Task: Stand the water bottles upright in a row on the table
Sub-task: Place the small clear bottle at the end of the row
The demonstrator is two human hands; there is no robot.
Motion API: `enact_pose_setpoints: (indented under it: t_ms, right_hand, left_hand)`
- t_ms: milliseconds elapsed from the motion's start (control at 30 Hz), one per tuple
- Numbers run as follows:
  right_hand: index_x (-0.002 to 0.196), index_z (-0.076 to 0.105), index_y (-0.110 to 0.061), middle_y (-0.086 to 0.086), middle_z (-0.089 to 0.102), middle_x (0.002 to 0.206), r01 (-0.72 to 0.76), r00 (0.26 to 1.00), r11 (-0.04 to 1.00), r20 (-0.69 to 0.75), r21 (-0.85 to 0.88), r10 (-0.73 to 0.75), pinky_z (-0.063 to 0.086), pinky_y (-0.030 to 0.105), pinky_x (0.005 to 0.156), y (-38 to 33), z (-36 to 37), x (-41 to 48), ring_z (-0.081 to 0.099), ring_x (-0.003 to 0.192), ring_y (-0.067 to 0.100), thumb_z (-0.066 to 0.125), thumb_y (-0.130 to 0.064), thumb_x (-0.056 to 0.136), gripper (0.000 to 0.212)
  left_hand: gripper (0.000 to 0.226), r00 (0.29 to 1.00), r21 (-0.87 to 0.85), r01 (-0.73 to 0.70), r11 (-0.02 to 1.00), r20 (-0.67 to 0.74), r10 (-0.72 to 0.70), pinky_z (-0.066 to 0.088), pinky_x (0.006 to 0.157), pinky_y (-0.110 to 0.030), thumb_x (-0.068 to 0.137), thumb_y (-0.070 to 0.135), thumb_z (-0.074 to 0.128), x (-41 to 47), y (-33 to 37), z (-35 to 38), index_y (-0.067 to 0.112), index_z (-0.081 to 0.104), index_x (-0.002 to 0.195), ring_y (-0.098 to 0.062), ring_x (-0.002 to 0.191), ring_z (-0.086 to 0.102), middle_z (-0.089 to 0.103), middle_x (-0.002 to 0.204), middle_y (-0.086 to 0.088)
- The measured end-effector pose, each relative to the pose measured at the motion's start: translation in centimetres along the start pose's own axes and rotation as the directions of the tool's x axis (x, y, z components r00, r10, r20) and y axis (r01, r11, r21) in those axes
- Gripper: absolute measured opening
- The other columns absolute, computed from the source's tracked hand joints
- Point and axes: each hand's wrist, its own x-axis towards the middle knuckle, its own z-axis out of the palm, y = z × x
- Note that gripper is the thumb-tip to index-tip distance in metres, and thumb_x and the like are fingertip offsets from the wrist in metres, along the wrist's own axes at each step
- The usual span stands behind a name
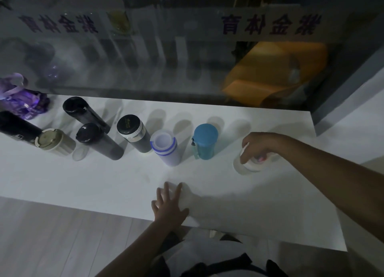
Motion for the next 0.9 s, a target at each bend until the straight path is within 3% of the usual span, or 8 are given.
enact_pose_setpoints:
  t_ms: [300, 400, 500, 633, 733, 833, 900]
  right_hand:
    - [0.096, 0.065, -0.015, 0.005, 0.074, 0.083, 0.0, 1.0, 0.99, -0.017, -0.14, -0.003, 0.048, 0.027, 0.065, -1.4, 1.0, 1.7, 0.065, 0.063, 0.017, 0.077, -0.051, 0.064, 0.05]
    - [0.112, 0.059, -0.019, 0.0, 0.071, 0.089, -0.012, 0.997, 0.983, -0.071, -0.185, -0.001, 0.051, 0.032, 0.079, -1.3, 1.2, 1.2, 0.068, 0.077, 0.015, 0.072, -0.061, 0.066, 0.063]
    - [0.132, 0.047, -0.028, -0.004, 0.066, 0.105, -0.012, 0.974, 0.988, -0.227, -0.156, -0.023, 0.05, 0.039, 0.091, -1.5, 1.5, 0.2, 0.065, 0.092, 0.018, 0.064, -0.067, 0.073, 0.072]
    - [0.137, 0.043, -0.032, -0.002, 0.057, 0.132, 0.04, 0.891, 0.994, -0.447, -0.099, -0.08, 0.045, 0.047, 0.099, -2.5, 2.8, -3.0, 0.057, 0.113, 0.024, 0.056, -0.071, 0.076, 0.073]
    - [0.138, 0.042, -0.032, -0.003, 0.052, 0.14, 0.089, 0.824, 0.996, -0.563, 0.021, -0.062, 0.044, 0.046, 0.101, -4.9, 5.4, -6.0, 0.054, 0.12, 0.023, 0.057, -0.066, 0.08, 0.069]
    - [0.136, 0.046, -0.028, -0.005, 0.051, 0.14, 0.311, 0.723, 0.924, -0.686, 0.22, -0.08, 0.041, 0.032, 0.097, -9.5, 9.0, -9.2, 0.05, 0.122, 0.016, 0.064, -0.05, 0.085, 0.059]
    - [0.135, 0.048, -0.026, -0.008, 0.05, 0.137, 0.517, 0.628, 0.784, -0.775, 0.343, -0.075, 0.038, 0.026, 0.094, -13.7, 11.9, -11.3, 0.047, 0.118, 0.01, 0.067, -0.039, 0.086, 0.054]
  left_hand:
    - [0.09, 1.0, 0.02, -0.008, 1.0, 0.031, 0.008, 0.012, 0.118, -0.055, 0.088, 0.05, 0.056, -0.3, -0.5, 0.6, 0.047, -0.008, 0.15, -0.03, 0.149, -0.016, -0.023, 0.161, 0.001]
    - [0.09, 0.999, 0.01, -0.022, 1.0, 0.031, 0.022, 0.011, 0.118, -0.056, 0.087, 0.05, 0.056, -0.6, -0.5, 0.6, 0.046, -0.008, 0.15, -0.03, 0.149, -0.017, -0.023, 0.161, 0.0]
    - [0.089, 0.999, -0.018, -0.043, 0.999, 0.026, 0.044, 0.01, 0.118, -0.057, 0.087, 0.051, 0.057, -0.7, -0.4, 0.5, 0.045, -0.005, 0.151, -0.031, 0.149, -0.017, -0.024, 0.161, -0.001]
    - [0.085, 0.994, -0.064, -0.073, 0.995, 0.078, 0.078, 0.014, 0.117, -0.056, 0.084, 0.049, 0.06, -0.7, -1.5, -0.4, 0.046, 0.006, 0.151, -0.03, 0.15, -0.012, -0.017, 0.163, 0.002]
    - [0.081, 0.978, -0.094, -0.139, 0.986, 0.142, 0.151, 0.02, 0.118, -0.051, 0.085, 0.048, 0.062, -0.9, -3.3, -2.8, 0.037, 0.018, 0.152, -0.027, 0.15, 0.005, 0.005, 0.164, 0.003]
    - [0.086, 0.974, -0.212, -0.156, 0.965, 0.129, 0.186, 0.022, 0.118, -0.044, 0.072, 0.057, 0.057, -2.7, -6.1, -6.1, 0.032, 0.029, 0.149, -0.022, 0.146, 0.02, 0.027, 0.158, 0.002]
    - [0.09, 0.979, -0.303, -0.179, 0.936, 0.036, 0.199, 0.024, 0.117, -0.042, 0.064, 0.061, 0.051, -4.4, -8.9, -8.2, 0.033, 0.035, 0.147, -0.019, 0.144, 0.026, 0.034, 0.155, 0.003]
